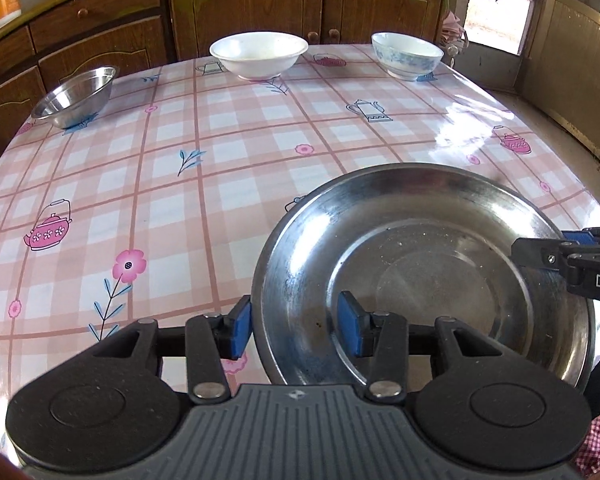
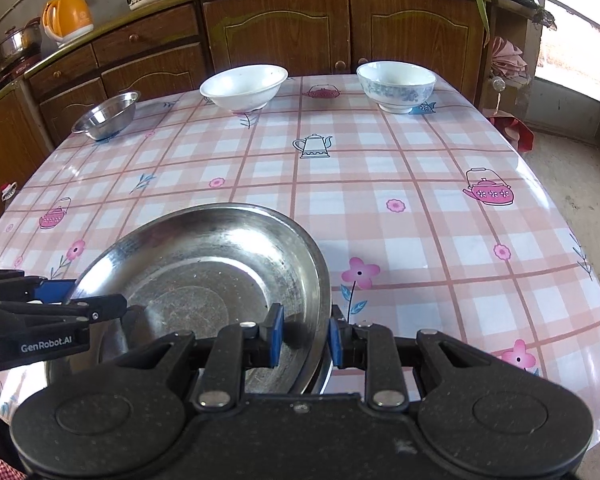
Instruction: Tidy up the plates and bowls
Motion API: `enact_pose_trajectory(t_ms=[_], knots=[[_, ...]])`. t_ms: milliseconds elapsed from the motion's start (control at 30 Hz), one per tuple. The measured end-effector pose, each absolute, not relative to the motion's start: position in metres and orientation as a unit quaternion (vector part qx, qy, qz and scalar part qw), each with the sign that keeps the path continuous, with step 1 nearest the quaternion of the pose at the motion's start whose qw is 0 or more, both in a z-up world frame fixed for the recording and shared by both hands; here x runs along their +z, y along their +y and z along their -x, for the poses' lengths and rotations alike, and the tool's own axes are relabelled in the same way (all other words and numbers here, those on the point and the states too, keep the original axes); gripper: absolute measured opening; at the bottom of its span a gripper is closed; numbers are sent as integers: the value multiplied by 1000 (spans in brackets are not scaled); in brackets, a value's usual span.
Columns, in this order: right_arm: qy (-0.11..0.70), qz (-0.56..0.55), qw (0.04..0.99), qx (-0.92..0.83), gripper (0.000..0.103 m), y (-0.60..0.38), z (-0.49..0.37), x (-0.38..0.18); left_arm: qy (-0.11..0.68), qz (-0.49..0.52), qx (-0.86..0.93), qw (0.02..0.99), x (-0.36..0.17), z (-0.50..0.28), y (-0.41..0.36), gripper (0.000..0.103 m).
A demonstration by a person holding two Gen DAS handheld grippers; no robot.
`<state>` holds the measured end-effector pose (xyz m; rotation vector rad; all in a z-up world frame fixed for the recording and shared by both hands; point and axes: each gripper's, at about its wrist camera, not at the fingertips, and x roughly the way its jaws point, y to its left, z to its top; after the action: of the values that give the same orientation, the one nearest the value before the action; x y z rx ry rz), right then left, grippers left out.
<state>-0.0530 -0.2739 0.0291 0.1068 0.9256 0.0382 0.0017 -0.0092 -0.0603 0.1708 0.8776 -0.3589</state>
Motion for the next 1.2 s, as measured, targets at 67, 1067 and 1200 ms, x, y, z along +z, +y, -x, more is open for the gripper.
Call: enact_pose_trajectory(t_ms=[67,1067,1200], knots=[[446,-48,894,19,30,-273,54,29,422,-80,-173,886,-61,-2,-9,45],[436,-56,898,1,68,-298,54,31,415,-26,-191,889,-67,-8,3,79],[452,-89,887,11,68,-306,51,19,422,-27,-188,887,-72,-11,2,80]])
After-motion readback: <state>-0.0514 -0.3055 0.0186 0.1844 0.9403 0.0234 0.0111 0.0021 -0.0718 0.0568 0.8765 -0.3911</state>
